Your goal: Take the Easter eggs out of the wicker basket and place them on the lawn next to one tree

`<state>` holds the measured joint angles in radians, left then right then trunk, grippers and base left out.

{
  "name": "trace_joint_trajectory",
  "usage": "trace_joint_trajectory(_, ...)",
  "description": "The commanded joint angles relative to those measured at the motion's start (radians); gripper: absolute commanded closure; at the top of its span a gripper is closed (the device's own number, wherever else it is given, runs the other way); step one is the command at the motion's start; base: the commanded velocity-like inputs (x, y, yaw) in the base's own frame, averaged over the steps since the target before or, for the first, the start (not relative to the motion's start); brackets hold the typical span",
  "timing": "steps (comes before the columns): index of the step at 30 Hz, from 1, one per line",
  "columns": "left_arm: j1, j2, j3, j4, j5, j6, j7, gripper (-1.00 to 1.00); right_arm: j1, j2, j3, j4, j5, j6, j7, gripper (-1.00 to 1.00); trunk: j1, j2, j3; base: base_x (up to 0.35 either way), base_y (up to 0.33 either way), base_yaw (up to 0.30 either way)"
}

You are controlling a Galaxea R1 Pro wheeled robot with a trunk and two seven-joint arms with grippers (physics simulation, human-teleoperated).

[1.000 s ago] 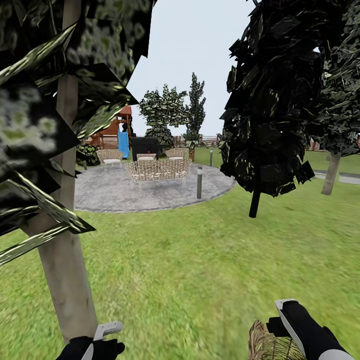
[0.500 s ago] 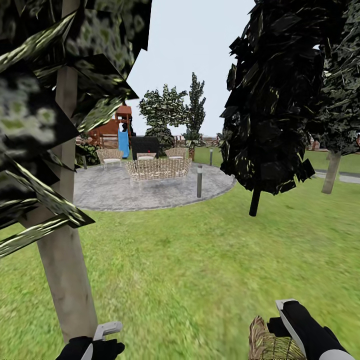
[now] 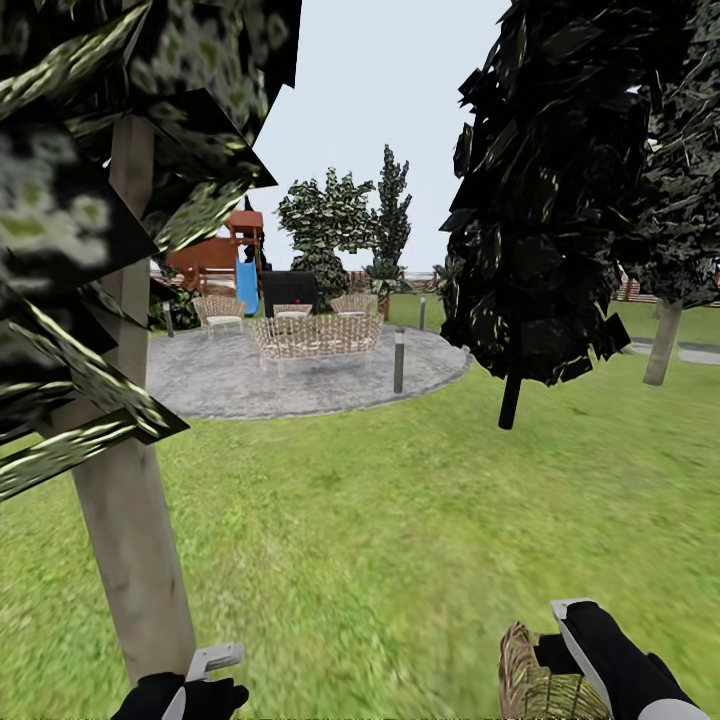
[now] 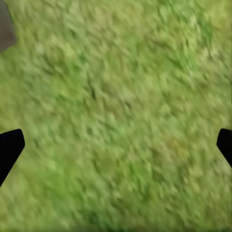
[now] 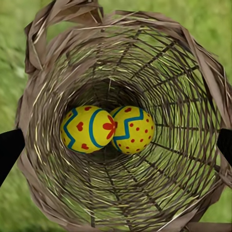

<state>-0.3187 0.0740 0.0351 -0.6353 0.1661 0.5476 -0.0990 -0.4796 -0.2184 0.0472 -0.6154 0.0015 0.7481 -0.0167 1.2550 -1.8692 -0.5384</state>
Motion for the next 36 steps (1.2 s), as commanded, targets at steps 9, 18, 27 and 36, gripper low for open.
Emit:
trace_joint_trajectory(9, 0.0, -0.002, 0.002, -0.001, 0.004, 0.007, -0.004, -1.0, -0.001, 0.0, 0.004, 0.001, -0.004, 0.002, 0.002, -1.0, 0.015, -0.029, -0.014, 0.0, 0.0, 0.0)
trace_joint_trajectory(18, 0.0, -0.002, 0.0, -0.001, 0.004, 0.006, -0.006, -1.0, -0.001, 0.001, 0.004, 0.015, -0.003, 0.002, 0.002, -1.0, 0.015, -0.029, -0.014, 0.0, 0.0, 0.0)
trace_joint_trajectory(27, 0.0, -0.002, 0.003, -0.001, 0.004, 0.012, -0.005, -1.0, -0.001, 0.001, 0.003, 0.017, -0.003, 0.004, 0.001, -1.0, 0.05, -0.092, -0.042, 0.0, 0.0, 0.0)
trace_joint_trajectory(36, 0.0, -0.002, 0.002, 0.0, 0.004, 0.012, -0.004, -1.0, -0.001, 0.002, 0.003, 0.017, -0.004, 0.004, 0.001, -1.0, 0.084, -0.155, -0.07, 0.0, 0.0, 0.0)
